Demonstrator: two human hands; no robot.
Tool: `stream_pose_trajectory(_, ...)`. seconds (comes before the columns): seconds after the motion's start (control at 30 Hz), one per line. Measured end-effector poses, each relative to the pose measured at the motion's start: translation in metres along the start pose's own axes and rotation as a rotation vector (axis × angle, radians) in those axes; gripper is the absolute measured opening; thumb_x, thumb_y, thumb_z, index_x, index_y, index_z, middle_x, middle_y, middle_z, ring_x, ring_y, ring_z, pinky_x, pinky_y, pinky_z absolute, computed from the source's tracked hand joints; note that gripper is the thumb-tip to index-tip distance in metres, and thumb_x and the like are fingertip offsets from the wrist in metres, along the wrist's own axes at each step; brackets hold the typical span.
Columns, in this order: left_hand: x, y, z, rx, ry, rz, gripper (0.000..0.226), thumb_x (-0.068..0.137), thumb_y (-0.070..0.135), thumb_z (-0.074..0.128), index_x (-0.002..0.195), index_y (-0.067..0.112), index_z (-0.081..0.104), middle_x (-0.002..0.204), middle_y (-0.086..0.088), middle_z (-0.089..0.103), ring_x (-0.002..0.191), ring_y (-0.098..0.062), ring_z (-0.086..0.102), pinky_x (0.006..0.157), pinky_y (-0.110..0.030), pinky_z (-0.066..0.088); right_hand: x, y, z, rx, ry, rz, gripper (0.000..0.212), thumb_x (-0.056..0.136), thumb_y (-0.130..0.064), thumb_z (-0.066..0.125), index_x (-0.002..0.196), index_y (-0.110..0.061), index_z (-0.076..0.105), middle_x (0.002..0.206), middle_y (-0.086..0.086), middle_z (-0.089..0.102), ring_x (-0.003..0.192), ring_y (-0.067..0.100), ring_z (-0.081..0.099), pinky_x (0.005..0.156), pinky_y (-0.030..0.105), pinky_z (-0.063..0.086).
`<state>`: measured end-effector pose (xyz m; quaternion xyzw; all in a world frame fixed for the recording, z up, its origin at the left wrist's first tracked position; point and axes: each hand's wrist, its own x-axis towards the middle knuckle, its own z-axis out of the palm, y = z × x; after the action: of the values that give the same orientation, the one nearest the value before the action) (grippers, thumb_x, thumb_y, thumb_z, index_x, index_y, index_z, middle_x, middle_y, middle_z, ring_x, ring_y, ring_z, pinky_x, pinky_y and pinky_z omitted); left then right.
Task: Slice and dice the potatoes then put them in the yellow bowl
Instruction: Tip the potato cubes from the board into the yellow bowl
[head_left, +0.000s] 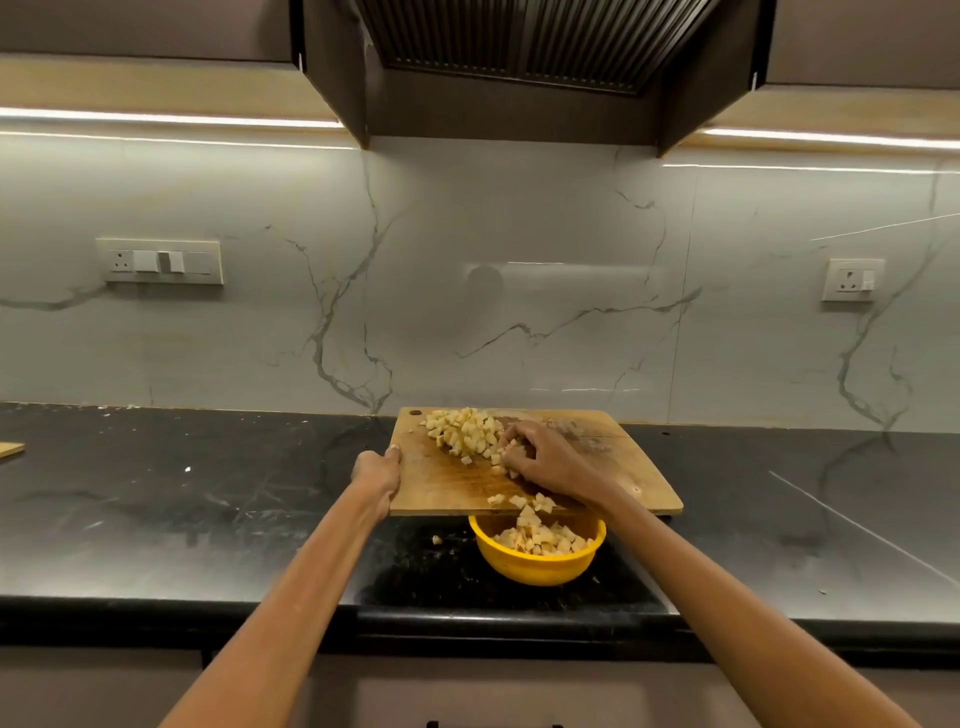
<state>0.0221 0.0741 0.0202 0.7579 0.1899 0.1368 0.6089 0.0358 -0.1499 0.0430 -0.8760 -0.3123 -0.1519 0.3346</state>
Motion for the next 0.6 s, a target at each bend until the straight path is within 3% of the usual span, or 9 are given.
stream_pose_trajectory(0.1, 0.0, 0.001, 0.0, 0.0, 0.004, 0.001, 0.037, 0.1, 0.029, 0.041, 0.106, -0.005, 0.053, 0.096, -0.017, 0.056, 0.065, -0.021, 0.051, 0.048, -0.028, 0.037, -0.021, -0.003, -0.006, 0.024, -0.031, -0.028, 0.012, 0.09, -0.008, 0.056, 0.1, -0.009, 0.061, 0.089, -0.001, 0.061, 0.079, 0.023, 0.062, 0.069, 0.03, 0.05)
stream_pose_trajectory(0.2, 0.003, 0.0, 0.0, -0.005, 0.006, 0.001, 0.038, 0.1, 0.03, 0.041, 0.106, -0.006, 0.053, 0.096, -0.017, 0.056, 0.071, -0.023, 0.053, 0.05, -0.028, 0.038, -0.027, -0.004, -0.012, 0.082, 0.0, -0.016, 0.016, 0.093, -0.007, 0.051, 0.102, -0.014, 0.062, 0.105, -0.002, 0.063, 0.081, 0.018, 0.061, 0.068, 0.018, 0.048)
stream_pose_trajectory(0.27, 0.003, 0.0, 0.0, -0.002, 0.001, -0.001, 0.038, 0.1, 0.03, 0.041, 0.105, -0.005, 0.053, 0.091, -0.016, 0.055, 0.066, -0.021, 0.051, 0.049, -0.028, 0.038, -0.028, -0.005, -0.017, 0.207, 0.041, 0.055, 0.022, 0.097, -0.006, 0.044, 0.105, -0.014, 0.062, 0.109, -0.001, 0.064, 0.083, 0.023, 0.061, 0.07, 0.019, 0.049)
stream_pose_trajectory(0.33, 0.003, 0.0, 0.0, 0.003, 0.009, 0.0, 0.037, 0.1, 0.03, 0.041, 0.103, -0.005, 0.053, 0.083, -0.013, 0.053, 0.062, -0.02, 0.048, 0.048, -0.028, 0.036, -0.026, -0.004, -0.02, 0.247, 0.043, 0.115, 0.029, 0.099, -0.006, 0.036, 0.11, -0.01, 0.062, 0.114, 0.002, 0.064, 0.098, 0.03, 0.059, 0.086, 0.035, 0.049)
stream_pose_trajectory(0.43, 0.003, 0.0, 0.0, 0.005, 0.019, -0.001, 0.037, 0.1, 0.029, 0.042, 0.103, -0.005, 0.053, 0.083, -0.013, 0.053, 0.06, -0.02, 0.048, 0.047, -0.029, 0.035, -0.026, -0.006, -0.016, 0.146, 0.004, 0.102, 0.032, 0.102, -0.011, 0.034, 0.114, -0.008, 0.063, 0.121, 0.007, 0.062, 0.111, 0.019, 0.056, 0.098, 0.035, 0.043)
stream_pose_trajectory(0.5, 0.004, -0.001, 0.0, 0.01, 0.02, -0.002, 0.037, 0.1, 0.029, 0.042, 0.103, -0.005, 0.053, 0.083, -0.013, 0.053, 0.06, -0.019, 0.047, 0.047, -0.029, 0.035, -0.026, -0.007, -0.01, 0.085, -0.017, 0.047, 0.028, 0.102, -0.015, 0.038, 0.11, -0.007, 0.064, 0.114, 0.013, 0.065, 0.1, 0.027, 0.06, 0.089, 0.038, 0.048)
stream_pose_trajectory(0.6, 0.005, -0.001, 0.001, 0.019, 0.016, 0.001, 0.036, 0.1, 0.029, 0.041, 0.102, -0.005, 0.052, 0.075, -0.01, 0.049, 0.059, -0.019, 0.046, 0.047, -0.028, 0.034, -0.034, -0.006, -0.005, 0.074, -0.031, -0.028, 0.015, 0.098, -0.013, 0.047, 0.099, -0.009, 0.061, 0.106, 0.009, 0.065, 0.088, 0.022, 0.06, 0.074, 0.021, 0.046)
